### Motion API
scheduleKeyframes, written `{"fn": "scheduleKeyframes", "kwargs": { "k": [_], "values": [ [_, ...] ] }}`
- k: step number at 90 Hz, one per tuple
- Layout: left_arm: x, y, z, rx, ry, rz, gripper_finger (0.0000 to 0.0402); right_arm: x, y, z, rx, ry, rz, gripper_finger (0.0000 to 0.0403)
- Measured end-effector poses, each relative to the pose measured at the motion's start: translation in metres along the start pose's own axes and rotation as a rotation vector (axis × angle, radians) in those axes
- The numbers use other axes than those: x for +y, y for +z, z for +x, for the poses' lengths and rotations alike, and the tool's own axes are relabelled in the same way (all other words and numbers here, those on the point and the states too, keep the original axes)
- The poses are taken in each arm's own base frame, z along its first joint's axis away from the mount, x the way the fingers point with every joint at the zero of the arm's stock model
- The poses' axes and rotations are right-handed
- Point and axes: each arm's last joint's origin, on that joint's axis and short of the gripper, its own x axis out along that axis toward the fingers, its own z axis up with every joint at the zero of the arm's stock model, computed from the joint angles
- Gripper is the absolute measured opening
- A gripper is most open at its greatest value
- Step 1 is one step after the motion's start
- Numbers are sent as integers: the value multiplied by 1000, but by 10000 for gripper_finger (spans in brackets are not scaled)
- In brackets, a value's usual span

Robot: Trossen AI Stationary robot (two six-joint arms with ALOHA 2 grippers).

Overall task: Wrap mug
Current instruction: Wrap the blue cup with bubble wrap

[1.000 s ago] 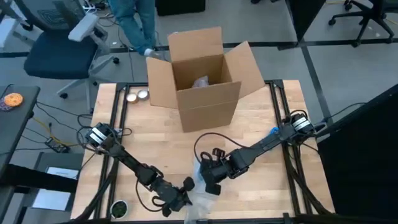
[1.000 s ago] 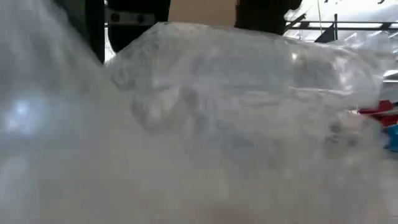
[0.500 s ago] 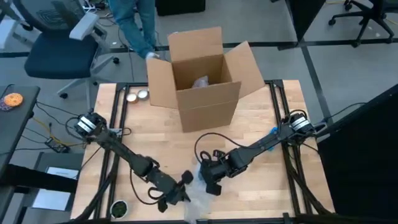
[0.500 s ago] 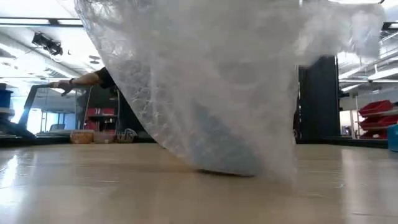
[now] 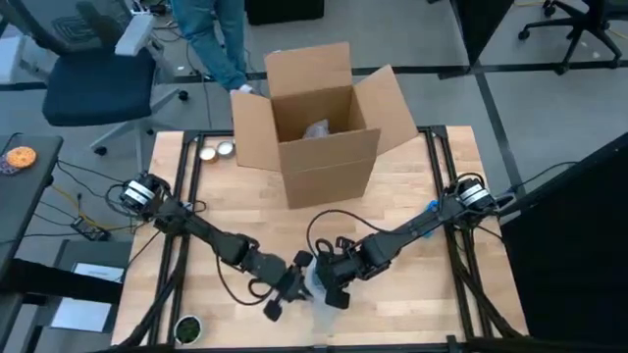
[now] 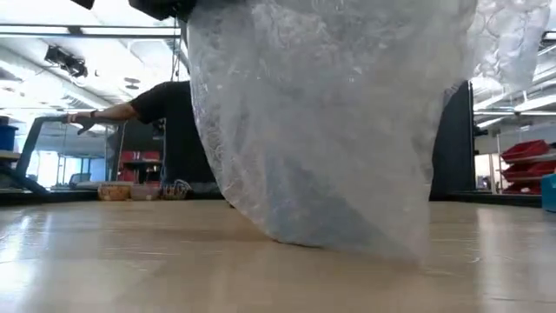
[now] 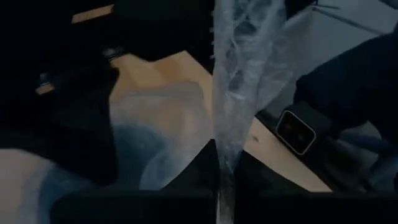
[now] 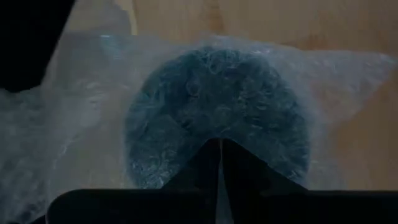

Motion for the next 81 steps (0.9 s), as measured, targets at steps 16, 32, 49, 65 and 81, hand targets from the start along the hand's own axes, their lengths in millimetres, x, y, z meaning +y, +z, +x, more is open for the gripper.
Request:
{"fn": "scheduleKeyframes", "kwargs": {
  "k": [16,32,49,65,81],
  "values": [
    [3,-1,0,4,9,-6,0,9,-2,-14,5,-75,-33,0],
    [7,0,0,-4,50,-9,0,17,6,-28,-27,-58,-39,0],
    [9,1,0,-11,100,-36,0,21,10,-54,24,-104,-58,0],
    [11,1,-1,-9,150,-47,0,35,21,-99,-35,-112,-58,0],
    [12,0,0,-8,187,-64,0,55,24,-127,-142,-31,-72,0]
  ]
}}
